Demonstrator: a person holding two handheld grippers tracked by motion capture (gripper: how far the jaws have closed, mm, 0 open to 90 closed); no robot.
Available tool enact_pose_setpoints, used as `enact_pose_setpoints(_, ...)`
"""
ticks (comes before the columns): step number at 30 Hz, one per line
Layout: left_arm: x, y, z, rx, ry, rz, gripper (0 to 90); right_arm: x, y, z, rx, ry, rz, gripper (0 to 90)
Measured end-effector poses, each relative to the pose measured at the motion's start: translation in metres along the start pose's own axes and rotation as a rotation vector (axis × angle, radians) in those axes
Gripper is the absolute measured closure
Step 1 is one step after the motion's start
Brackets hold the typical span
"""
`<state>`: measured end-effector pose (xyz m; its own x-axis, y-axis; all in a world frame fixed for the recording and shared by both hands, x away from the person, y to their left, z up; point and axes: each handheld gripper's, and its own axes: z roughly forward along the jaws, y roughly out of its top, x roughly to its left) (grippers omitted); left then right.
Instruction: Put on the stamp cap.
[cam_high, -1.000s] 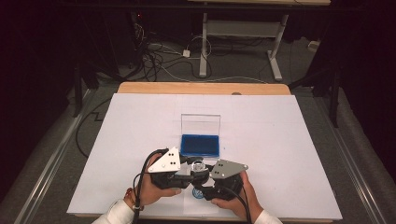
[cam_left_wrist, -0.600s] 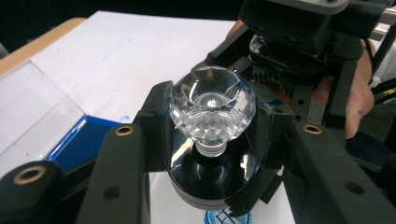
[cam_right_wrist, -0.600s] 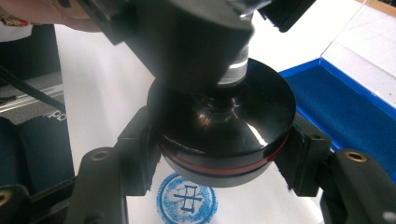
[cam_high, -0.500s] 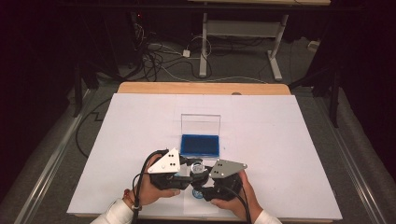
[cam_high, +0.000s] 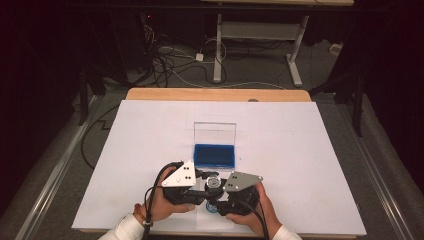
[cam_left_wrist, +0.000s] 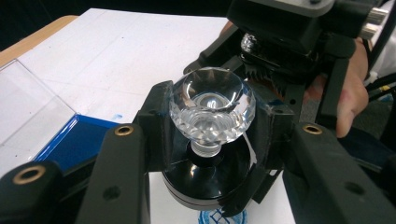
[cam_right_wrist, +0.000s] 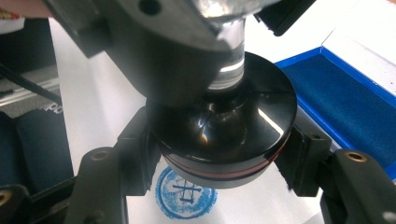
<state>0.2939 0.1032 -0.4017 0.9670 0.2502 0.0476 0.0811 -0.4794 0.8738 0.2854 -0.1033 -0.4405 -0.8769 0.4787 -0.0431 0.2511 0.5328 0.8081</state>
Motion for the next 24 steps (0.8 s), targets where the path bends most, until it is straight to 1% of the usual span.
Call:
enact_pose_setpoints(1, 0.000, 0.001, 0.000, 0.011, 0.000, 0.007, 54.5, 0.000, 0.000, 0.000, 0.008, -0.003, -0.008, 38.9)
enact_pose_setpoints(6, 0.004, -0.002, 0.000, -0.004, -0.022, -0.032, 54.5, 0.000, 0.000, 0.001, 0.024, -0.009, -0.016, 38.9)
enact_pose_setpoints(7, 0.003, -0.002, 0.001, 0.009, -0.022, -0.027, 54.5, 0.000, 0.001, 0.001, 0.025, -0.012, -0.017, 38.8)
enact_pose_setpoints(8, 0.003, -0.002, 0.003, 0.013, -0.039, -0.025, 54.5, 0.001, 0.001, 0.001, 0.028, -0.008, -0.036, 38.9)
enact_pose_setpoints(9, 0.000, -0.002, 0.004, 0.011, -0.030, -0.020, 54.5, 0.005, 0.003, 0.002, 0.041, -0.022, -0.062, 38.8)
enact_pose_setpoints(10, -0.001, -0.001, 0.005, 0.021, -0.018, -0.010, 54.5, 0.004, 0.002, 0.003, 0.033, 0.004, -0.031, 38.8)
enact_pose_setpoints(11, -0.001, -0.001, 0.006, 0.024, -0.020, -0.008, 54.5, 0.003, 0.002, 0.004, 0.032, 0.015, -0.023, 38.8)
enact_pose_setpoints(12, 0.001, -0.002, 0.005, 0.018, -0.024, -0.020, 54.5, 0.004, 0.002, 0.004, 0.036, -0.003, -0.029, 38.8)
enact_pose_setpoints(14, 0.006, -0.004, 0.001, -0.009, -0.041, -0.050, 54.5, 0.003, 0.002, 0.002, 0.028, -0.008, -0.034, 38.8)
enact_pose_setpoints(15, 0.007, -0.005, -0.001, -0.018, -0.043, -0.057, 54.5, 0.003, 0.002, 0.000, 0.022, -0.016, -0.044, 38.8)
enact_pose_setpoints(17, 0.008, -0.007, -0.003, -0.043, -0.048, -0.070, 54.5, 0.003, 0.003, -0.003, 0.007, -0.017, -0.043, 38.8)
enact_pose_setpoints(19, 0.009, -0.008, -0.004, -0.048, -0.053, -0.075, 54.5, 0.003, 0.003, -0.003, 0.003, -0.013, -0.041, 38.8)
enact_pose_setpoints(20, 0.010, -0.008, -0.004, -0.050, -0.057, -0.083, 54.5, 0.003, 0.003, -0.004, 0.001, -0.019, -0.044, 38.8)
enact_pose_setpoints(22, 0.011, -0.010, -0.003, -0.050, -0.061, -0.088, 54.4, 0.003, 0.003, -0.004, 0.007, -0.015, -0.051, 38.8)
enact_pose_setpoints(24, 0.011, -0.009, -0.003, -0.043, -0.063, -0.085, 54.4, 0.003, 0.002, -0.004, 0.008, -0.018, -0.052, 38.8)
